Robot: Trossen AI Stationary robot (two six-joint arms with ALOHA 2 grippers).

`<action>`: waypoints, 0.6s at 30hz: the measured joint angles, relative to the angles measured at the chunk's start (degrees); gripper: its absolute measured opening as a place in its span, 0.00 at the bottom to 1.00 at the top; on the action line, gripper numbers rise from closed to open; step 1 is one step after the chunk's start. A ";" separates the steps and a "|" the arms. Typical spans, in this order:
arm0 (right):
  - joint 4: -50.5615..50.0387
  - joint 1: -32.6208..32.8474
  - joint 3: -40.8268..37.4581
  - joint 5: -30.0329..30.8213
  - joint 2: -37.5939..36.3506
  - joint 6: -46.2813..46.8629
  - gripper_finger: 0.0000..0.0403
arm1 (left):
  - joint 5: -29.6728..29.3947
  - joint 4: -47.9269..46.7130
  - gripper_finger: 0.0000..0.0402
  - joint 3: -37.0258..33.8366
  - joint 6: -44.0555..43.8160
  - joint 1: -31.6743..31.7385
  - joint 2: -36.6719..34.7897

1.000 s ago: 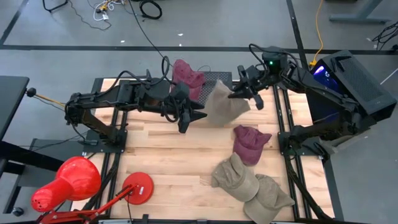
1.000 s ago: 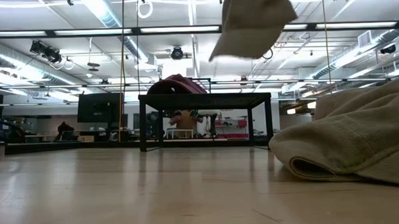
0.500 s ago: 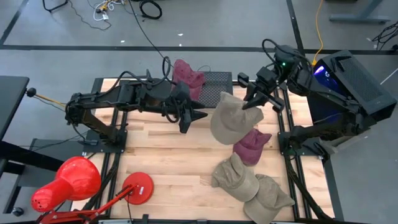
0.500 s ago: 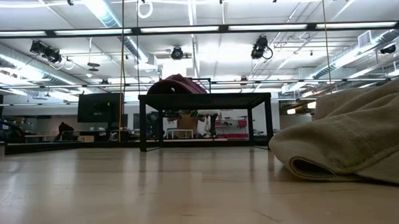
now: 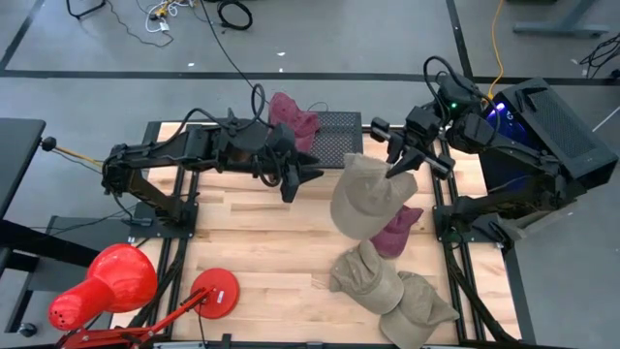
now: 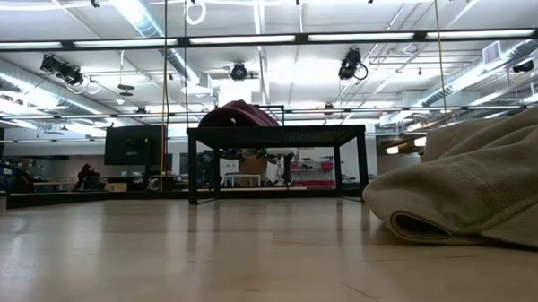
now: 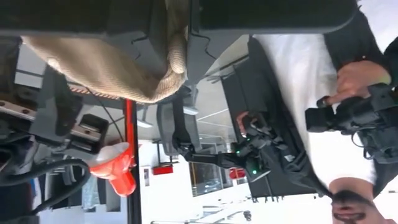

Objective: Pick & Place hat
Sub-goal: Put the top brown cap on the shelf

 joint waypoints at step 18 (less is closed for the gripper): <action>29.61 -0.57 0.00 1.37 0.02 14.17 0.06 | -0.32 1.59 0.48 -0.02 -6.88 0.63 -0.02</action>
